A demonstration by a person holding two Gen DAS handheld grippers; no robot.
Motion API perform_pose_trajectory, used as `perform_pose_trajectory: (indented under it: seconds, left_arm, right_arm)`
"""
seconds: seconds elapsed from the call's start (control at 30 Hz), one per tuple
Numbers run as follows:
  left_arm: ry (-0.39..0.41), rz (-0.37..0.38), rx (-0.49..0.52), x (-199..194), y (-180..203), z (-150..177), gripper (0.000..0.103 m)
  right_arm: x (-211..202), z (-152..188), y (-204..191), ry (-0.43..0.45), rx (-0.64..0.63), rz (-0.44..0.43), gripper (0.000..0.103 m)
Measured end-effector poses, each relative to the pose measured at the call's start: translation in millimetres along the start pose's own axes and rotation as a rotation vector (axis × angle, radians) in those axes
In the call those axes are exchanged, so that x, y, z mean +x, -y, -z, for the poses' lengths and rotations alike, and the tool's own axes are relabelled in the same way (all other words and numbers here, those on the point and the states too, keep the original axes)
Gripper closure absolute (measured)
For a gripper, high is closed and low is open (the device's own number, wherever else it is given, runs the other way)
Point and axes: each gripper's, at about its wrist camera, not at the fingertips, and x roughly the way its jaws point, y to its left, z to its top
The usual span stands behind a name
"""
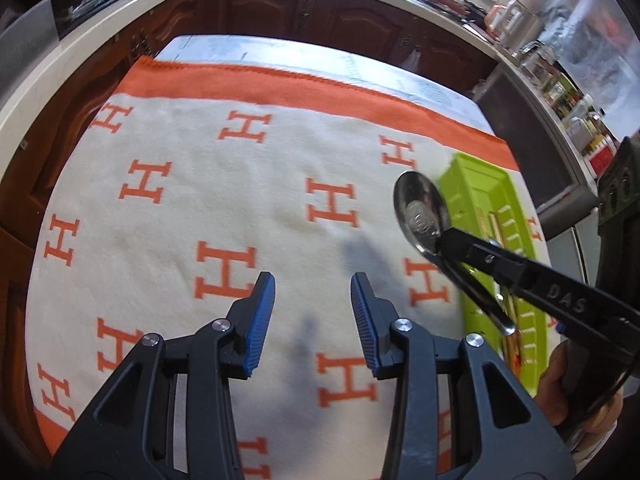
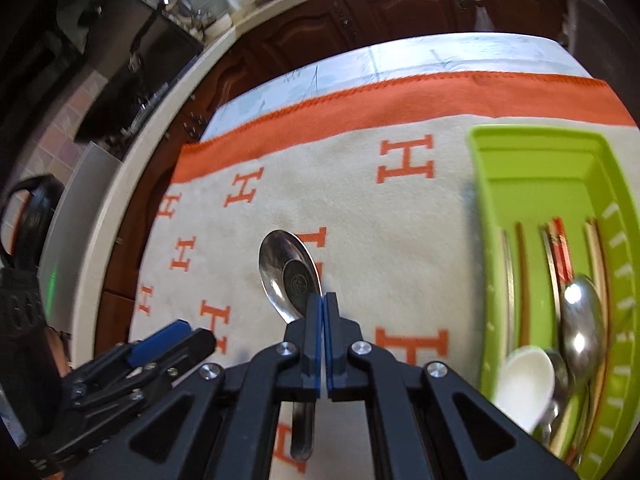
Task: Organize utensils
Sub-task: 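Lift the steel spoon with the right gripper and carry it over the tray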
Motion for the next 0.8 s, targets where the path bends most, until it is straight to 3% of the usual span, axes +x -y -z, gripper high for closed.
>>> perform_pose_trajectory:
  seconds: [0.07, 0.2, 0.3, 0.6, 0.8]
  left_arm:
    - [0.011, 0.007, 0.015, -9.4, 10.6, 2.8, 0.066]
    - [0.062, 0.01, 0.035, -32.5, 32.0, 8.0, 0.046]
    - [0.087, 0.007, 0.048, -46.9, 47.1, 12.5, 0.04]
    - [0.139, -0.036, 0.113, -75.7, 92.7, 28.5, 0.023]
    - [0.18, -0.048, 0.162, -87.3, 122.5, 31.7, 0.02]
  right_arm:
    - [-14.6, 3.3, 1.4, 0.026, 0.008, -0.01, 0.103]
    - [-55.5, 12.0, 7.7, 0.102, 0.032, -0.019, 0.103]
    - [-81.4, 18.7, 15.9, 0.151, 0.061, -0.022, 0.103]
    - [-136.1, 35.7, 44.8, 0.256, 0.119, -0.002, 0.103]
    - [-159.4, 47.8, 63.7, 0.294, 0.146, 0.014, 0.103]
